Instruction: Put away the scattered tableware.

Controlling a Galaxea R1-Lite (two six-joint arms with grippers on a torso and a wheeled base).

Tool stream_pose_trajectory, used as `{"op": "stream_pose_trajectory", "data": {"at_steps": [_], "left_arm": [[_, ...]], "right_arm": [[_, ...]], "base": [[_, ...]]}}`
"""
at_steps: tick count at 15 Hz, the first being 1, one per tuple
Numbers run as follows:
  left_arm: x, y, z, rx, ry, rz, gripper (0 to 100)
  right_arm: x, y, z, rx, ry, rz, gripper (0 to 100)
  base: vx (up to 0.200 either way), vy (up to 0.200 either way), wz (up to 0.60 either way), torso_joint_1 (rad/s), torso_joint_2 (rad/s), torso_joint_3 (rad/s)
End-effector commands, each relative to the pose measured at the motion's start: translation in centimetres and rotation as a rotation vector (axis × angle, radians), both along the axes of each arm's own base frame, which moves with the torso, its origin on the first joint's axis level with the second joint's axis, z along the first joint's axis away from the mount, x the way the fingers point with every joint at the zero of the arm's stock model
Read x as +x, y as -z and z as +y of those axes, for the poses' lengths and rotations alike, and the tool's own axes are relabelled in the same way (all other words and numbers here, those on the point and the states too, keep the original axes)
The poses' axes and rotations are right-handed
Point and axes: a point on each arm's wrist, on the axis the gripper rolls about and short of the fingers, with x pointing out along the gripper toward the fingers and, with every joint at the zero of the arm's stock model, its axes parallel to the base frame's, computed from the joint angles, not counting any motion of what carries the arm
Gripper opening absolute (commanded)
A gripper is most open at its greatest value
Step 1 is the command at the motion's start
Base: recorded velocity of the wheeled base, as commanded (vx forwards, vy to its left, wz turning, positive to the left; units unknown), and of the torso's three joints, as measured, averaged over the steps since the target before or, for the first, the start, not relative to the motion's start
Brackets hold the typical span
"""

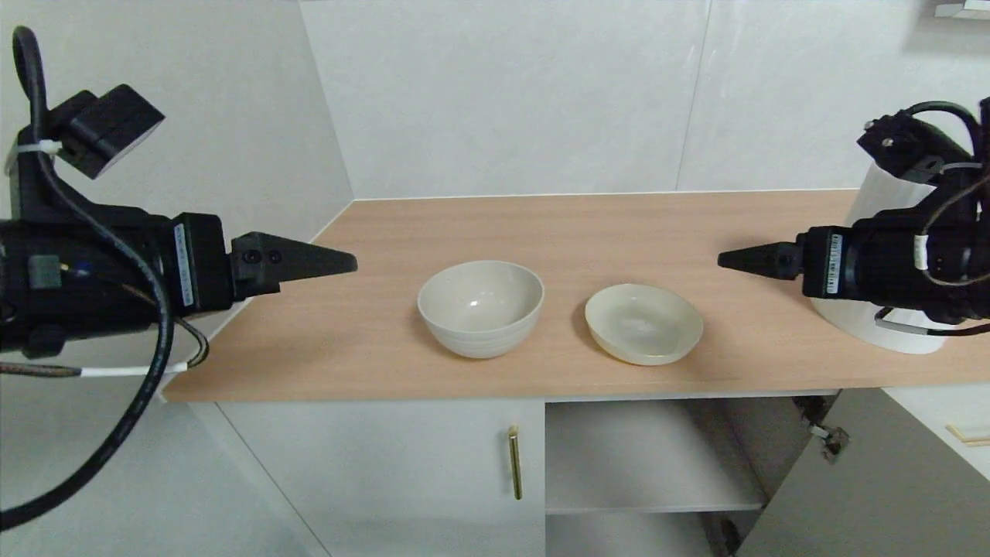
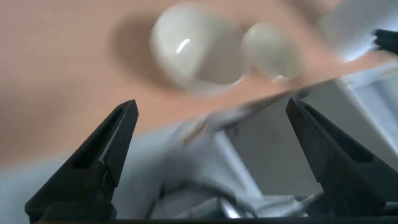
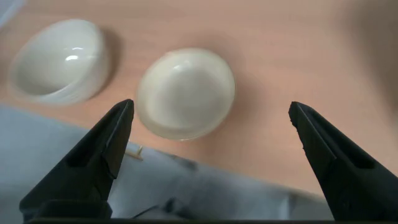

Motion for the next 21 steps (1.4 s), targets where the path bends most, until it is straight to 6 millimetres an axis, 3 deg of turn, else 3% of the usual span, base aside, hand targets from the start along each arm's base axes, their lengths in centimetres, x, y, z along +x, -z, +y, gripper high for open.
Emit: {"op": "stream_pose_trajectory", "data": {"at_steps": [1, 3, 6, 14, 21], "left_arm": [[1.4, -0.5, -0.4, -0.028, -0.034, 0.017, 100], [4.8, 1.4, -1.9, -0.002, -0.135, 0.097, 100], [7.3, 3.3, -4.2, 0.037, -0.262, 0.094, 100], [11.4, 6.6, -6.4, 0.053, -0.301, 0.076, 100], [12.5, 8.5, -7.3, 0.086, -0.290, 0.119, 100]], "right_arm": [[2.4, 1.5, 1.1, -0.025, 0.033, 0.066, 100], [3.2, 2.5, 1.5, -0.070, 0.110, 0.078, 100], [3.5, 2.3, 1.7, -0.060, 0.137, 0.038, 100], [3.2, 2.5, 2.1, -0.062, 0.123, 0.038, 100], [3.2, 2.6, 2.1, -0.064, 0.122, 0.041, 100]], "base": [[0.000, 0.000, 0.00, 0.000, 0.00, 0.000], [0.000, 0.000, 0.00, 0.000, 0.00, 0.000], [0.000, 0.000, 0.00, 0.000, 0.00, 0.000], [0.000, 0.000, 0.00, 0.000, 0.00, 0.000], [0.000, 0.000, 0.00, 0.000, 0.00, 0.000]]}}
